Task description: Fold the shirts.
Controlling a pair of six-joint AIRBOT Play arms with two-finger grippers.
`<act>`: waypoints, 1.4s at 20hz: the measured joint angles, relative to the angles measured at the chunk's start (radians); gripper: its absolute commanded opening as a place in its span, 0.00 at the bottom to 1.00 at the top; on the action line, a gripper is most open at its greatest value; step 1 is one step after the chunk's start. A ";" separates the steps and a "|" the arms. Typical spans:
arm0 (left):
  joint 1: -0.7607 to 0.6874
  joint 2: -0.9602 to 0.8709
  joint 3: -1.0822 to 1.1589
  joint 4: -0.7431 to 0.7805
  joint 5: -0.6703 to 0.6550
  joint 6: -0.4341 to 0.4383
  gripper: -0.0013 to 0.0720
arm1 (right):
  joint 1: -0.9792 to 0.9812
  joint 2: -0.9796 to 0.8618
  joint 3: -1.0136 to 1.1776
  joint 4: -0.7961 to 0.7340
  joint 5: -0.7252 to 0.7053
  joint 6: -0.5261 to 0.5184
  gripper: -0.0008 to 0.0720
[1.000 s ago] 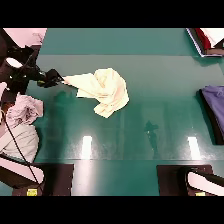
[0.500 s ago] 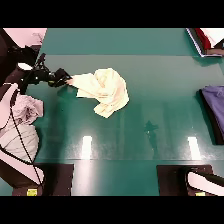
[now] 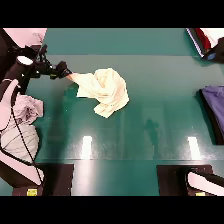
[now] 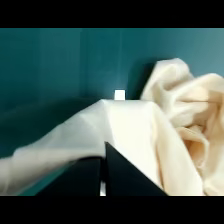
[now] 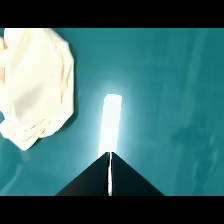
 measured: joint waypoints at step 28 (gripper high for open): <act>0.000 0.195 0.153 0.002 -0.264 0.043 0.05 | 0.706 -0.533 -0.385 0.576 -0.807 -0.070 0.03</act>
